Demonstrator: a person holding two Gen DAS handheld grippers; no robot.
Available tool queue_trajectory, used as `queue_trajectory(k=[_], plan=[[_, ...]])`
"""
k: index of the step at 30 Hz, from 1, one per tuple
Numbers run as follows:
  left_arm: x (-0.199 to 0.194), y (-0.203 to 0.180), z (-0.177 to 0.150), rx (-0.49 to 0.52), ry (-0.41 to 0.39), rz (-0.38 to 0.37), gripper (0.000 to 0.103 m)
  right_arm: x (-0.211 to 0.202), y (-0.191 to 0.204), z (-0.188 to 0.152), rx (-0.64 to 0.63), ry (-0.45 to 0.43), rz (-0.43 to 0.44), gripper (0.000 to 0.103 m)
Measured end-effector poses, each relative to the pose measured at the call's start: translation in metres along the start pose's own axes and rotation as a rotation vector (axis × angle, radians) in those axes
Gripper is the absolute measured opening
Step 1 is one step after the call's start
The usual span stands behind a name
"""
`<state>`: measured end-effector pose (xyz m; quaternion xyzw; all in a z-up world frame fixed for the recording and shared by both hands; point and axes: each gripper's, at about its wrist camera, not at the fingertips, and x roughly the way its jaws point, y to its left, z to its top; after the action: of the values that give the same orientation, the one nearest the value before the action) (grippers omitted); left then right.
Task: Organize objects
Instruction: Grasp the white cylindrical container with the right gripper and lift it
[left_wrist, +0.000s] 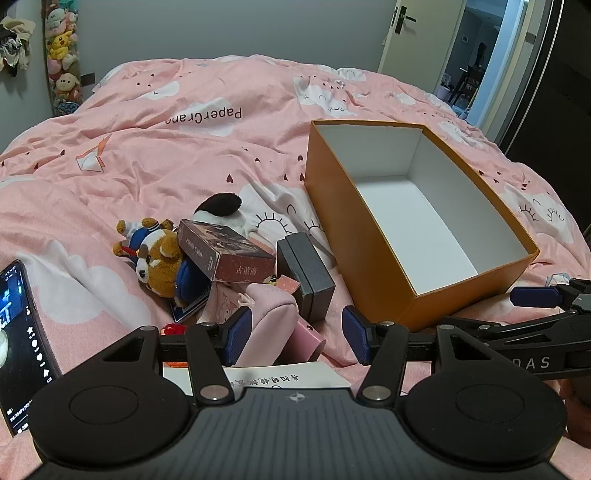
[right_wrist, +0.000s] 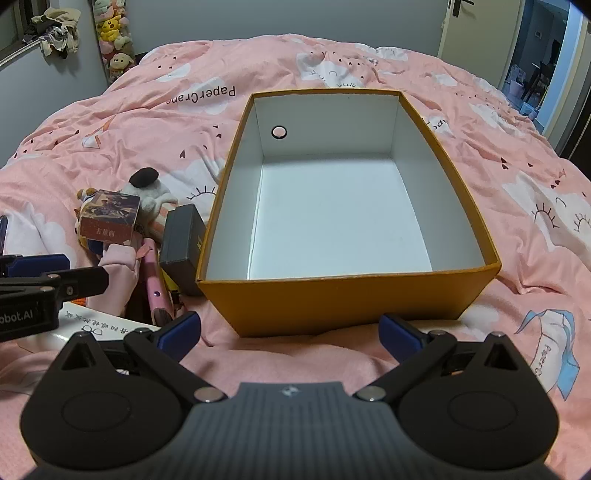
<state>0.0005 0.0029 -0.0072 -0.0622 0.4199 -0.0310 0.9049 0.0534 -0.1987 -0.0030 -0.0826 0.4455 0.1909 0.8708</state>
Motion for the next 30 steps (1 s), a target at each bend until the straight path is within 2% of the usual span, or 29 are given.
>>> queue_trajectory(k=[13, 19, 26, 30], plan=[[0.000, -0.001, 0.000, -0.001, 0.000, 0.001, 0.067, 0.002, -0.002, -0.001, 0.009, 0.012, 0.008, 0.102], [0.000, -0.002, 0.000, -0.004, -0.001, 0.004, 0.067, 0.002, -0.004, -0.002, 0.021, 0.018, 0.049, 0.102], [-0.009, 0.009, 0.007, -0.039, -0.033, 0.006, 0.063, -0.011, 0.000, 0.005, -0.006, -0.061, 0.107, 0.102], [-0.015, 0.022, 0.016, -0.068, -0.014, 0.010, 0.063, -0.015, 0.009, 0.014, -0.067, -0.095, 0.167, 0.100]])
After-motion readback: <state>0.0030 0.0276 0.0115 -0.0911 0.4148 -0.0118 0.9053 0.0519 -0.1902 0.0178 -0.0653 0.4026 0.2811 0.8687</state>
